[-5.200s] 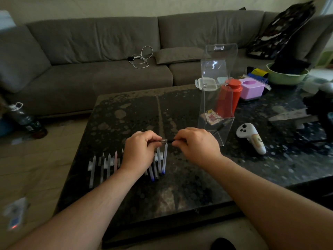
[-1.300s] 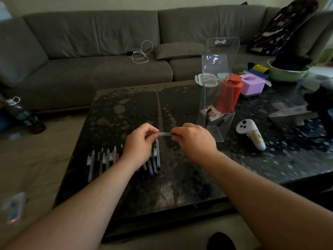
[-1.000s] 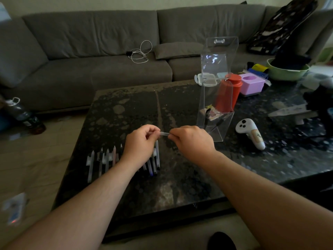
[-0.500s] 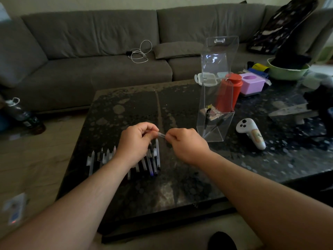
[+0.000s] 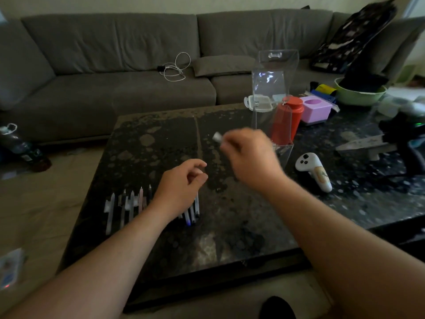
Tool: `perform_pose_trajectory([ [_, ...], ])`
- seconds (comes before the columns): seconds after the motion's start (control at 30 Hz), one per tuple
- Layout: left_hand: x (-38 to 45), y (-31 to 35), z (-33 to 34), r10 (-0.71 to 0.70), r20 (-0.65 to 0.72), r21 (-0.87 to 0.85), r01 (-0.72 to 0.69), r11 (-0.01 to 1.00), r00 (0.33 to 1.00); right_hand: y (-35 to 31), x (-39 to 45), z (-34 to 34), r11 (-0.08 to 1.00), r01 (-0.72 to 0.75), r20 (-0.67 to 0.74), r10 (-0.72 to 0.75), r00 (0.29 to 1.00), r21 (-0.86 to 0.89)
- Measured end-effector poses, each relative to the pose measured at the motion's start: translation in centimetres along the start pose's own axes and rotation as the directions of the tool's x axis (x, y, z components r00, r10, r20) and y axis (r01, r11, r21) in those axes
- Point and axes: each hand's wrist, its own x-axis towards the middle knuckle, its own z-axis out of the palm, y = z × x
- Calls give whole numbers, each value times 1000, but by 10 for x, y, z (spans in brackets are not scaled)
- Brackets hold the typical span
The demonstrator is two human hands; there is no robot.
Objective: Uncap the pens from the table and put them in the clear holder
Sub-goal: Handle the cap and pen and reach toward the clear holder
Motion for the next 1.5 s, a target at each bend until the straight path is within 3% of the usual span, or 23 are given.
perform_pose_trajectory([
  [0.07, -1, -1, 0, 13, 39, 55, -15, 998, 999, -2, 9, -32, 987, -63, -233, 96, 968, 146],
  [0.13, -2, -2, 2, 25, 77, 102, -32, 994, 997, 6, 13, -55, 955, -100, -412, 213, 886, 278],
  [0.23, -3, -1, 7, 20, 96, 153, -34, 988, 995, 25, 8, -70, 934, -150, -533, 312, 786, 325],
  [0.3, -3, 1, 11, 20, 100, 167, -36, 985, 995, 40, 3, -70, 928, -245, -492, 359, 793, 282],
  [0.4, -5, 5, 16, 23, 122, 163, -43, 986, 992, 58, -2, -58, 925, -364, -308, 380, 872, 110],
  [0.5, -7, 7, 20, 41, 148, 193, -69, 979, 988, 64, -3, -43, 931, -353, -190, 332, 924, -95],
  [0.67, -11, 14, 28, 80, 168, 280, -125, 952, 983, 68, -1, -30, 901, -364, -94, 351, 932, -238],
  [0.83, -9, 15, 31, 80, 205, 312, -143, 939, 975, 72, -6, -30, 926, -229, -115, 203, 972, -301],
  [0.97, -8, 13, 30, 60, 216, 321, -129, 938, 974, 75, -5, -30, 917, -257, -61, 251, 966, -305],
  [1.1, -2, 7, 23, 35, 178, 340, -95, 935, 983, 73, -6, -30, 948, -266, -223, 225, 949, -174],
  [1.2, 6, -1, 12, -60, 66, 402, 29, 915, 996, 61, -7, -26, 978, -179, -278, 143, 950, -107],
  [1.3, 13, -14, 1, -148, 18, 489, 120, 864, 989, 39, -12, -9, 996, -4, -144, -9, 990, -90],
  [1.37, 15, -22, -4, -193, -14, 515, 173, 840, 981, 24, -15, 11, 996, 29, 122, -18, 992, -87],
  [1.43, 15, -29, -6, -200, -17, 546, 177, 819, 980, 13, -20, 35, 992, 43, 394, 6, 919, -116],
  [1.5, 14, -33, -6, -206, 22, 581, 155, 799, 978, 8, -26, 57, 989, 62, 562, 24, 827, -134],
])
